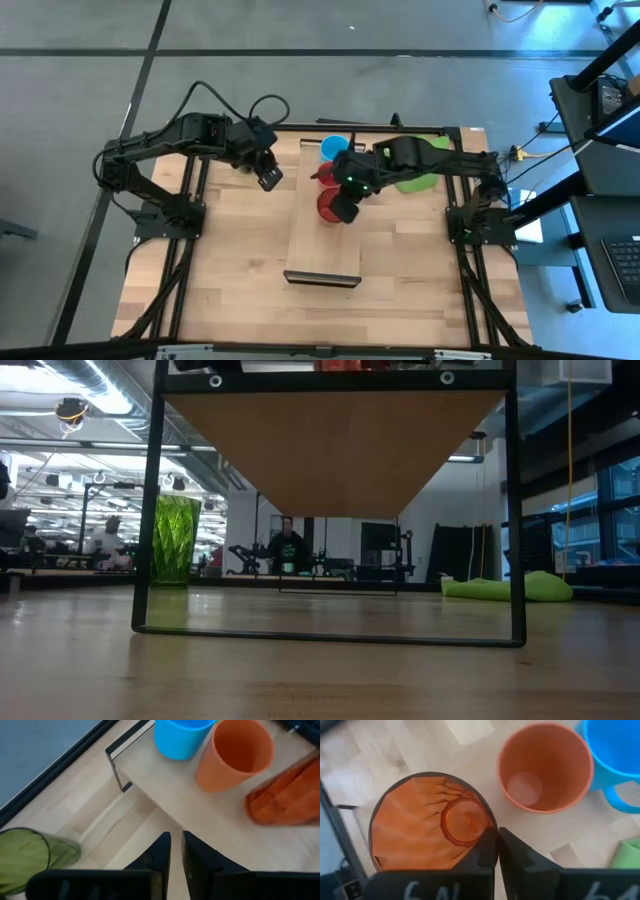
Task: Stack small to large cups/mugs on shelf
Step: Put the orange cup on the shelf, then put the green cup on the shelf
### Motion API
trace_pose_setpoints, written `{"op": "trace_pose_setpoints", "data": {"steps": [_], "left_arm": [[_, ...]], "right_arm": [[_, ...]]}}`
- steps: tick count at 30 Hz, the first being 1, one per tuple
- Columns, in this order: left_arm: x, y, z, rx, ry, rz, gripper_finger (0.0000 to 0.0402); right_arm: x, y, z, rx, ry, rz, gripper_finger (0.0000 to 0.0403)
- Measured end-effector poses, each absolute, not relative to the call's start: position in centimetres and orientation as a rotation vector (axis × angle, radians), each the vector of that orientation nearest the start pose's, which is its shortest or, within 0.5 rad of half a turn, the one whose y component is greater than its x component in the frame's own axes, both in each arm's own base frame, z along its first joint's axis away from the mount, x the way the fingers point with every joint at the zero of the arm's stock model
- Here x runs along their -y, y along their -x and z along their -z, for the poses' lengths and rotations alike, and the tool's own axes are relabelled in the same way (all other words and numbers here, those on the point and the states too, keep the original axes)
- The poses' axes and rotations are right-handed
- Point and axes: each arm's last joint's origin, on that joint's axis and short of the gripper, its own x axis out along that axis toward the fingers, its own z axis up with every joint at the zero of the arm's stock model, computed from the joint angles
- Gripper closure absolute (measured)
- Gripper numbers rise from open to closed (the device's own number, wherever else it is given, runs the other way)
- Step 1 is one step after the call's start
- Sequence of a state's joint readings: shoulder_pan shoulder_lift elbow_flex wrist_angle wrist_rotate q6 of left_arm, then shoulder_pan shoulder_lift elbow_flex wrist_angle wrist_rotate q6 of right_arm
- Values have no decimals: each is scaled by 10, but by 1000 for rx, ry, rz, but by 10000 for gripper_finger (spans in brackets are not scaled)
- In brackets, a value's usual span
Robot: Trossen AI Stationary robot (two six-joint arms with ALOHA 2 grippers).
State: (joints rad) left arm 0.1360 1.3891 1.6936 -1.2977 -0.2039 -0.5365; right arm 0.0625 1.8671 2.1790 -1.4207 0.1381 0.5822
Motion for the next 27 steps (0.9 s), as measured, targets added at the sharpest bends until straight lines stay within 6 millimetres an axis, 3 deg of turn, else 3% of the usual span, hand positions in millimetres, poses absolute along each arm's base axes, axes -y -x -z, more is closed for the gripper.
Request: {"op": "trace_pose_setpoints", "data": {"steps": [12,27], "left_arm": [[-38,-234,-412,-932,399,-563,360],[-41,-229,-413,-950,375,-565,360]], "right_arm": [[-20,-367,-380,-1047,-450,352,387],[-11,-368,-381,-1027,-432,381,301]]}}
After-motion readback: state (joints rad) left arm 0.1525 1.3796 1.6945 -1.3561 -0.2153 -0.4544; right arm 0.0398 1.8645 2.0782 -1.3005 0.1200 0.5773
